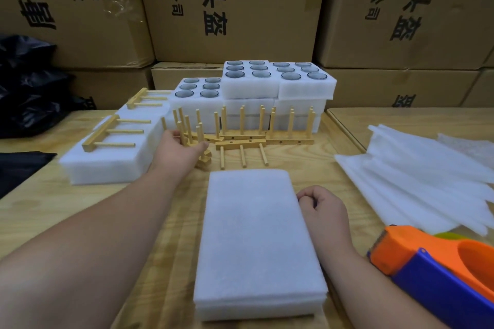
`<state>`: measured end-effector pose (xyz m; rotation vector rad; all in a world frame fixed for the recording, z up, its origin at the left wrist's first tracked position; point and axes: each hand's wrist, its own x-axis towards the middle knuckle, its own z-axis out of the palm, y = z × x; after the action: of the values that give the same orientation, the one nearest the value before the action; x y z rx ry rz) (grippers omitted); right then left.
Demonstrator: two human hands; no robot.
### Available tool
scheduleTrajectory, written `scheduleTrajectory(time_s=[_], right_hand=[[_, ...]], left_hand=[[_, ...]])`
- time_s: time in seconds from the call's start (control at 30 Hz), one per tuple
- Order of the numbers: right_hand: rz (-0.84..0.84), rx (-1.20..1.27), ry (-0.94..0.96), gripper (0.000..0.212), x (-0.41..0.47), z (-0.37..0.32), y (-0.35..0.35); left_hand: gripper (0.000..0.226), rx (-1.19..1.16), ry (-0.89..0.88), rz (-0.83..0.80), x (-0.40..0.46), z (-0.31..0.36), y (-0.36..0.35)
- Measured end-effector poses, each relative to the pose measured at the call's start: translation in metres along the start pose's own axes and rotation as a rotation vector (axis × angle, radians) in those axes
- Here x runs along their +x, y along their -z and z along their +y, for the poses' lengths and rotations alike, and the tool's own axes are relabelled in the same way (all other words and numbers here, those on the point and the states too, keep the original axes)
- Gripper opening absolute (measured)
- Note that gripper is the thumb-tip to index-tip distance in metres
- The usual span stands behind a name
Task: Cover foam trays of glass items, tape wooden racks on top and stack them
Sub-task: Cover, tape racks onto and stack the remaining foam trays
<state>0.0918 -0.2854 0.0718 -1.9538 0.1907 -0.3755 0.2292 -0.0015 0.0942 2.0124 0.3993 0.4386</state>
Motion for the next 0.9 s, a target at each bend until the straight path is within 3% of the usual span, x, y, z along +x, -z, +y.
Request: scheduleTrajectory(time_s=[0.13,0.3,0.53,0.7,0.9], right_hand=[[-0.006,-0.003,0.013,0.03,-0.001,-0.001,0.001],[-0.013,-0.013,0.026,0.03,-0.002,-0.003,0.002],[-0.013,-0.003,0.047,0.031,-0.002,-0.002,0.003],[-0.005,-0.023,0.043,0.031,0.0,0.001,0.001],[-0.007,-0.019,0.035,0.029,0.002,0.003,0.001]], left_hand=[[0.06,-0.002,-0.232,-0.032,-0.044,0.031,0.026],[0.067,0.099,-0.511,-0.298,-0.116,0.083,0.064],[0.081,0.666,-0.821,-0.505,-0.181,0.108,0.063],[0.076,0.846,-0.803,-0.62,-0.186,0.093,0.046],[0.084,0.776,-0.793,-0.636,-0.185,0.088,0.048]])
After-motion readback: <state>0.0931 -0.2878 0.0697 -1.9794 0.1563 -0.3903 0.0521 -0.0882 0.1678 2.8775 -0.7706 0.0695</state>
